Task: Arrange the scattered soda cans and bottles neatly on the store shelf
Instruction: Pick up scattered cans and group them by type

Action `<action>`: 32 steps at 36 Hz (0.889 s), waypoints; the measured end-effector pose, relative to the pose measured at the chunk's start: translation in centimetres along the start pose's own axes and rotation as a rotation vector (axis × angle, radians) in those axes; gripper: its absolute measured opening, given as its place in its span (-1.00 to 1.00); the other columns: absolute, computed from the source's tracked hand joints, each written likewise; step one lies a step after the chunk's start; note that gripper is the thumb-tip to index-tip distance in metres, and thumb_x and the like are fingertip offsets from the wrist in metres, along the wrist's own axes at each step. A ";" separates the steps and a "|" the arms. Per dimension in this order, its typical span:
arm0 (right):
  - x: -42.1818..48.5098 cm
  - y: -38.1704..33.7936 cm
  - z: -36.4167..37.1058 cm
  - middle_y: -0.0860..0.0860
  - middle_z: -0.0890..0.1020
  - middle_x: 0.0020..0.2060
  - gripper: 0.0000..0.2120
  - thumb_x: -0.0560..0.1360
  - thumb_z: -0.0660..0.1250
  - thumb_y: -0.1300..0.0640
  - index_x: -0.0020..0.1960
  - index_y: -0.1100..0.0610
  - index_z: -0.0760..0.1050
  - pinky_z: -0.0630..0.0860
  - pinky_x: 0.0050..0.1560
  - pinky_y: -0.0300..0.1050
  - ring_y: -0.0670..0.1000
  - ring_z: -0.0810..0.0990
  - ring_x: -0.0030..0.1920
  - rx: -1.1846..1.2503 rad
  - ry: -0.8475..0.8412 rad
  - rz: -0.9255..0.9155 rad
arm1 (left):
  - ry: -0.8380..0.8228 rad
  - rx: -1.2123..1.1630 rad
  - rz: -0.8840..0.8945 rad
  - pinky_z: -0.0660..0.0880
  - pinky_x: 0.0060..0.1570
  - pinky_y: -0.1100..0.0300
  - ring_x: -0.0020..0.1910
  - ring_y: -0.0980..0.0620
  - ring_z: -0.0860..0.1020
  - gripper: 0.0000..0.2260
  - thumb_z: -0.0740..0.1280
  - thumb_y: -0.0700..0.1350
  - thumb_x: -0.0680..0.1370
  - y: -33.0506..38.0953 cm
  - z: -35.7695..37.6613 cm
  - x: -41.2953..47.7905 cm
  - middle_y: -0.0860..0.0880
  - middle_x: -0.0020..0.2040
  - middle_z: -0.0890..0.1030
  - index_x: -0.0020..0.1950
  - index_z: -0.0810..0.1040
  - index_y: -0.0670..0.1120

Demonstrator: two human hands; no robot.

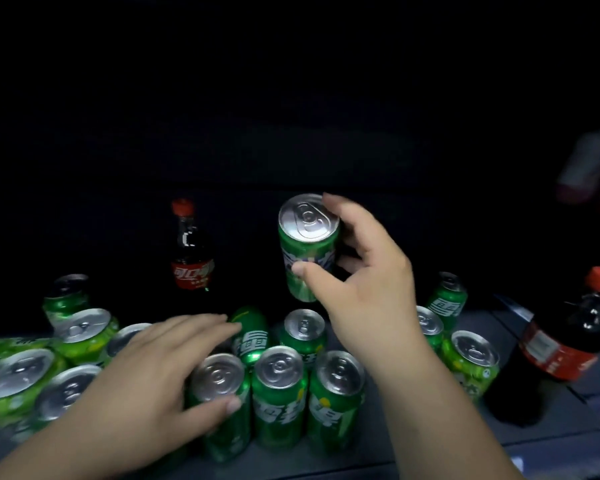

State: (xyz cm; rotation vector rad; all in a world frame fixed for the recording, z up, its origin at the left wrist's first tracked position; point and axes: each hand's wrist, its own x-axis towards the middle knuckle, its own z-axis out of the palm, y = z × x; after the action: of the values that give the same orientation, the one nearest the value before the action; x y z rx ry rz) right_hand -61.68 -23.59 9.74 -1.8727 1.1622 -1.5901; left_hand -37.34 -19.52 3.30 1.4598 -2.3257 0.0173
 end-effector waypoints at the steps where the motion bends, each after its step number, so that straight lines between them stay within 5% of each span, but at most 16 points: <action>1: -0.6 -1.3 0.5 -0.25 0.56 0.24 -0.37 0.39 0.56 0.16 0.31 -0.29 0.44 0.52 0.26 -0.15 -0.21 0.52 0.28 0.020 -0.016 -0.021 | 0.039 -0.010 -0.001 0.38 0.23 0.10 0.34 0.17 0.42 -0.34 0.17 0.48 0.42 -0.2 -0.3 -0.4 0.22 0.38 0.44 0.45 0.34 0.22; 17: -9.4 -12.9 20.7 -0.24 0.63 0.16 -0.24 0.25 0.65 0.29 0.26 -0.27 0.47 0.61 0.08 -0.16 -0.16 0.61 0.19 0.297 -0.285 0.013 | 0.411 0.185 -0.247 0.39 0.29 -0.14 0.33 -0.15 0.46 -0.47 0.38 0.11 0.43 -15.3 -11.3 -18.0 -0.09 0.31 0.51 0.35 0.50 -0.07; 23: -12.0 -13.5 29.0 -0.21 0.62 0.14 -0.28 0.23 0.66 0.24 0.19 -0.30 0.46 0.60 -0.05 -0.26 -0.19 0.60 0.16 0.286 -0.341 0.152 | 0.339 0.241 -0.375 0.34 0.31 -0.15 0.37 -0.11 0.40 -0.45 0.32 0.19 0.42 -20.9 -12.2 -23.7 -0.01 0.33 0.48 0.37 0.46 0.03; 26: -13.0 -13.3 31.8 -0.31 0.57 0.12 -0.33 0.26 0.65 0.22 0.13 -0.32 0.43 0.55 -0.04 -0.34 -0.35 0.53 0.13 0.230 -0.327 0.195 | 0.275 0.248 -0.348 0.25 0.38 -0.09 0.38 -0.10 0.39 -0.45 0.33 0.19 0.42 -23.1 -12.0 -25.0 0.03 0.34 0.48 0.39 0.43 0.08; 32: -14.5 -11.8 35.4 -0.32 0.56 0.13 -0.35 0.31 0.61 0.26 0.09 -0.33 0.41 0.51 0.07 -0.24 -0.23 0.52 0.19 0.168 -0.262 0.288 | 0.281 0.234 -0.236 0.07 0.48 -0.09 0.44 -0.12 0.31 -0.31 0.45 0.13 0.38 -24.6 -10.9 -25.8 -0.05 0.42 0.41 0.47 0.36 0.00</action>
State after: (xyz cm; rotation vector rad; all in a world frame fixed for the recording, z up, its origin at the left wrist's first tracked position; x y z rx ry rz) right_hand -24.34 -12.25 1.00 -1.6604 1.0883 -1.2061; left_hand -2.66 -6.12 -0.08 1.7122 -1.9672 0.4151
